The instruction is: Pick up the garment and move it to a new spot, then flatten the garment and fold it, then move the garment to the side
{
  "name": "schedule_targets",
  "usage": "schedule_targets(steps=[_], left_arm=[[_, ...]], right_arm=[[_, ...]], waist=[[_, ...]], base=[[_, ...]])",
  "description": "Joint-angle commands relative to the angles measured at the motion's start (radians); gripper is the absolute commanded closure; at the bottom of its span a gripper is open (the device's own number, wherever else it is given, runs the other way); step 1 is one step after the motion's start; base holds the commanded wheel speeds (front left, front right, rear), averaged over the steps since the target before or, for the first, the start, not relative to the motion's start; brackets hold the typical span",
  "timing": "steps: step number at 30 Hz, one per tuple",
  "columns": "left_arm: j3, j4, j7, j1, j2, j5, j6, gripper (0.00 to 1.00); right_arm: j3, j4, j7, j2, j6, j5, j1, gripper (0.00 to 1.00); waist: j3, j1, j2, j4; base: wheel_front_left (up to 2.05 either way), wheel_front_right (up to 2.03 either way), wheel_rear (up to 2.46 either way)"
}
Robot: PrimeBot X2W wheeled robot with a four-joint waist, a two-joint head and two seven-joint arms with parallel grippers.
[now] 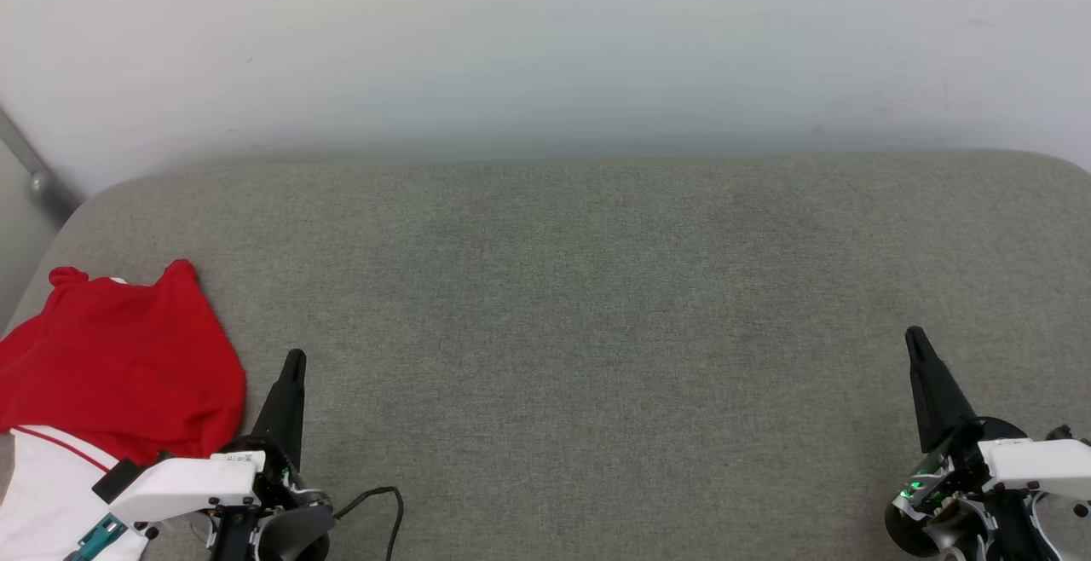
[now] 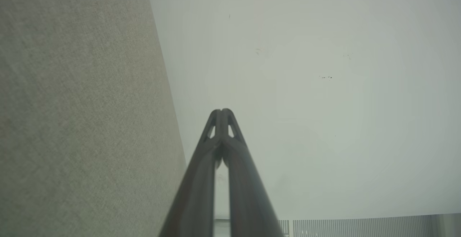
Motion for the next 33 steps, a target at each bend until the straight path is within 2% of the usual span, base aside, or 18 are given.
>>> schedule_targets(steps=[1,13,14,25,33], left_arm=[[0.001,0.0,0.002,-0.008,-0.001,0.001,-0.003,1.0],[0.001,0.0,0.002,-0.008,-0.001,0.001,-0.003,1.0],[-0.001,0.003,0.0,0.002,0.0,0.0,0.0,0.0],[-0.068,-0.018,-0.049,-0.005,0.0,0.017,0.0,0.0],[-0.102,-0.051,-0.087,-0.008,0.0,0.092,0.0,0.0]], right_arm=[[0.0,0.001,-0.001,0.004,0.0,-0.005,-0.012,1.0],[0.0,0.001,-0.001,0.004,0.0,-0.004,-0.012,1.0],[0.0,0.003,0.0,0.0,0.0,0.0,0.002,0.0],[0.018,-0.023,-0.047,-0.002,0.0,-0.033,0.02,0.0],[0.049,-0.054,-0.086,-0.022,0.0,-0.154,0.023,0.0]], waist=[[0.0,0.0,0.0,0.0],[0.0,0.0,0.0,0.0],[0.0,0.0,0.0,0.0],[0.0,0.0,0.0,0.001],[-0.001,0.0,0.0,0.005]], base=[[0.0,0.0,0.0],[0.0,0.0,0.0],[0.0,0.0,0.0],[0.0,0.0,0.0],[0.0,0.0,0.0]])
